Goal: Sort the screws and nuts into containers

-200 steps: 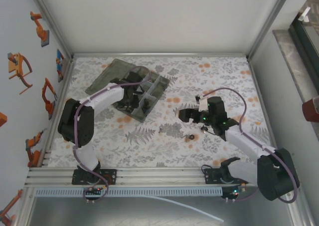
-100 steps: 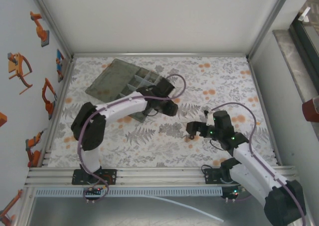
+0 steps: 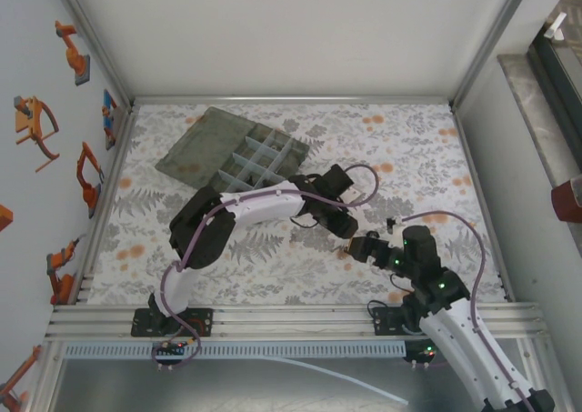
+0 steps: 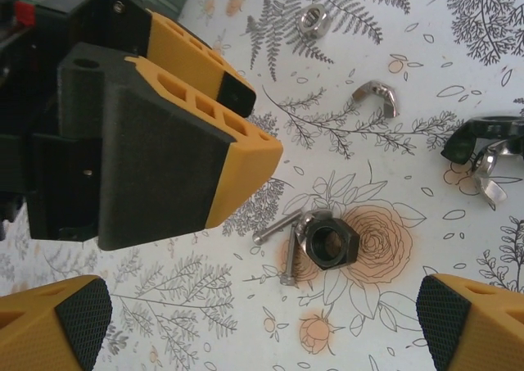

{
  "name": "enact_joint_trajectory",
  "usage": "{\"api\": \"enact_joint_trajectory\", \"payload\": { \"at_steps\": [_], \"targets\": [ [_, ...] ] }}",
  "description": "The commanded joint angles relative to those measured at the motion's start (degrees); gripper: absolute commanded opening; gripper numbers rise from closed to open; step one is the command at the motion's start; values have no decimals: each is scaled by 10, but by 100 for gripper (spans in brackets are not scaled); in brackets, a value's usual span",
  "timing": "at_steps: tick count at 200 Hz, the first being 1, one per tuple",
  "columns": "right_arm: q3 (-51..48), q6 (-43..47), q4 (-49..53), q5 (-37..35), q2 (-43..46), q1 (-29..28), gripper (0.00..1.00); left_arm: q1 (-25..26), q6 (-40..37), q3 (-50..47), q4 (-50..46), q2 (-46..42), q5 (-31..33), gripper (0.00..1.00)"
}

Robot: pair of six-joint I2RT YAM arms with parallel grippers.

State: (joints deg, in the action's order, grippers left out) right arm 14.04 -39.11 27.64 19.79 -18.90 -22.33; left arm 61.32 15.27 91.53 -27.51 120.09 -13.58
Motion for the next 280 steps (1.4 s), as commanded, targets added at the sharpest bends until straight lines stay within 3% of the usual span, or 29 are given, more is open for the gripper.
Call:
{"api": "enact_joint_trajectory", "payload": {
  "at_steps": [1,55,116,165,244,280],
  "targets": [
    [-10,-12,20,-10,17,-4,97,10,-28,11,3,9,-15,56],
    [5,2,11,5,-6,-4,97,25,-62,29,4,25,-27,56],
    [-7,-20,46,-8,61,-4,98,37,-101,43,-36,53,-33,55],
    [-8,-20,44,-7,51,-4,98,49,-141,40,-45,67,-28,54],
    [-7,-18,41,-13,47,-4,98,74,-202,77,-93,108,30,52],
    [-7,-18,42,-15,47,-4,98,86,-220,87,-114,122,67,44]
  ]
}}
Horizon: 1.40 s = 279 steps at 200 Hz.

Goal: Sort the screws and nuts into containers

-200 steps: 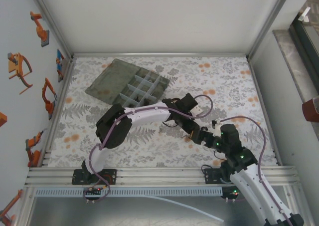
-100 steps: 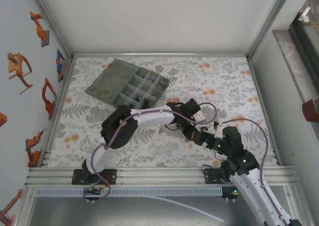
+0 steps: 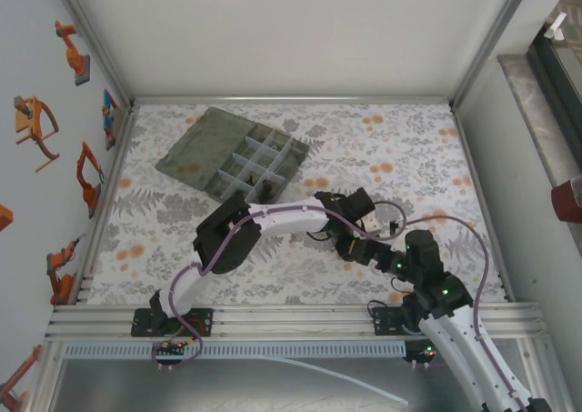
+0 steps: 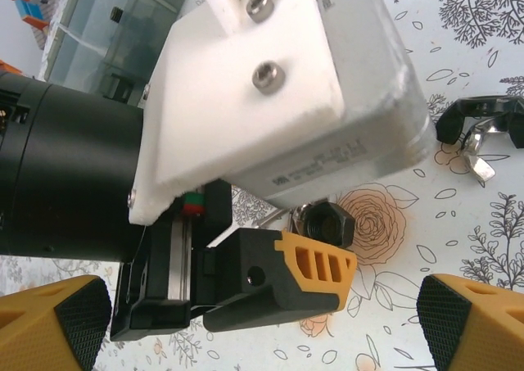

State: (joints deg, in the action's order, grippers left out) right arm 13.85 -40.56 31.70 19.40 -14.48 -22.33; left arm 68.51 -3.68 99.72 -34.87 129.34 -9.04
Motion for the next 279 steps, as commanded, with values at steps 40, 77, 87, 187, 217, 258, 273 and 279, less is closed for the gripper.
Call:
{"api": "enact_joint_trajectory", "payload": {
  "at_steps": [40,77,87,187,217,258,273,279],
  "targets": [
    [-6,-3,-4,-14,-3,-4,98,16,-31,6,-39,40,55,34],
    [-7,-1,-19,-16,-17,-4,98,-2,-9,5,16,27,47,26],
    [-6,0,-28,-16,-26,-4,98,-13,3,5,34,21,29,26],
    [12,37,-163,-1,-178,-4,99,-125,128,-130,170,-140,18,24],
    [51,62,-229,18,-289,-4,99,-171,158,-187,142,-229,73,24],
    [135,92,-312,76,-481,-5,98,-241,214,-260,51,-297,169,24],
    [165,94,-328,101,-538,-9,97,-267,235,-279,18,-305,185,24],
    [175,95,-335,107,-556,-12,97,-277,244,-285,8,-306,190,24]
  ]
}}
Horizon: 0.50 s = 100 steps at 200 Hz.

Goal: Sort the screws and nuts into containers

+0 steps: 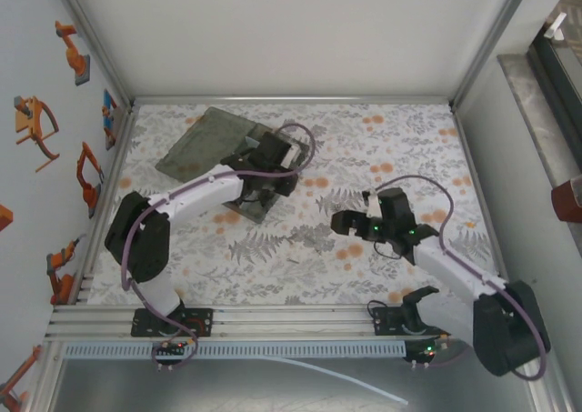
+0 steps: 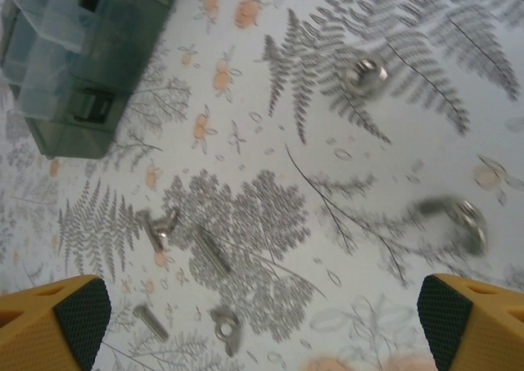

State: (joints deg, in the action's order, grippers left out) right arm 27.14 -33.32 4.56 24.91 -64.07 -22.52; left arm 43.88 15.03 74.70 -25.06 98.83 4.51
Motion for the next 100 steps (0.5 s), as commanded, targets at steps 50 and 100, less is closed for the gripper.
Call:
{"api": "enact_joint_trajectory", "payload": {
  "at_steps": [50,100],
  "targets": [
    [76,8,-60,33,-122,-38,97,-98,104,-73,-94,14,34,23],
    [98,4,-45,16,-148,-53,97,-120,99,-79,-65,13,38,23]
  ]
}}
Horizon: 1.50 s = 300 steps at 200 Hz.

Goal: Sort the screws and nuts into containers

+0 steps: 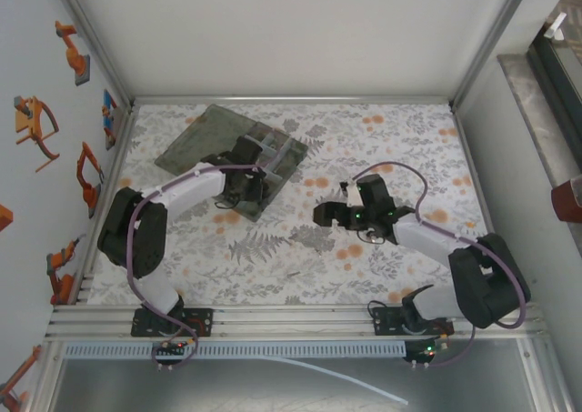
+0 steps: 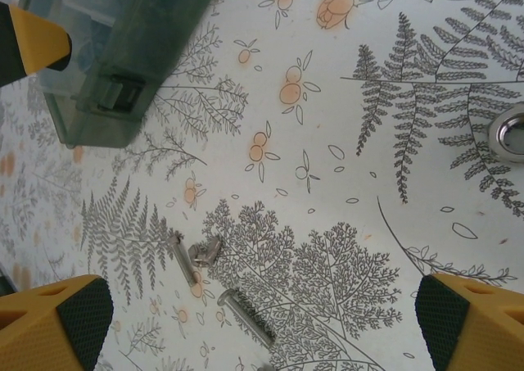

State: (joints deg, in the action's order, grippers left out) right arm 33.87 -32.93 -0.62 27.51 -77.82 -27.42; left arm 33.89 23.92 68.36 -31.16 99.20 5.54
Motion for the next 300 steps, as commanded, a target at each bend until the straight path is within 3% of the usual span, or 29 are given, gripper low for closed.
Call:
{"api": "enact_joint_trajectory", "payload": {
  "at_steps": [1,46,74,108,161,219,251,265,292,300],
  "targets": [
    [31,0,7,-10,-12,-4,97,-20,10,-16,-3,7,27,23],
    [44,1,1,-6,-33,-8,96,-21,-22,-60,87,-99,-56,23],
    [46,2,-3,-1,-37,-12,97,-25,-5,-43,39,-116,12,23],
    [41,3,-7,-1,-31,-14,96,-44,13,-4,-39,-39,40,22],
    [20,10,34,-33,10,-18,96,-45,37,-2,-32,4,80,22],
    [-13,16,66,-64,54,-24,96,-44,37,-1,-29,24,89,35],
    [-28,13,66,-67,78,-24,96,-13,10,-12,-22,-31,99,47],
    [-40,10,77,-71,87,-24,96,24,-35,-36,1,-68,77,49],
    [-75,2,85,-58,105,-24,96,77,-139,-87,16,-101,-74,50],
    [-84,2,87,-55,112,-24,96,86,-153,-95,12,-101,-92,48]
  ]
}}
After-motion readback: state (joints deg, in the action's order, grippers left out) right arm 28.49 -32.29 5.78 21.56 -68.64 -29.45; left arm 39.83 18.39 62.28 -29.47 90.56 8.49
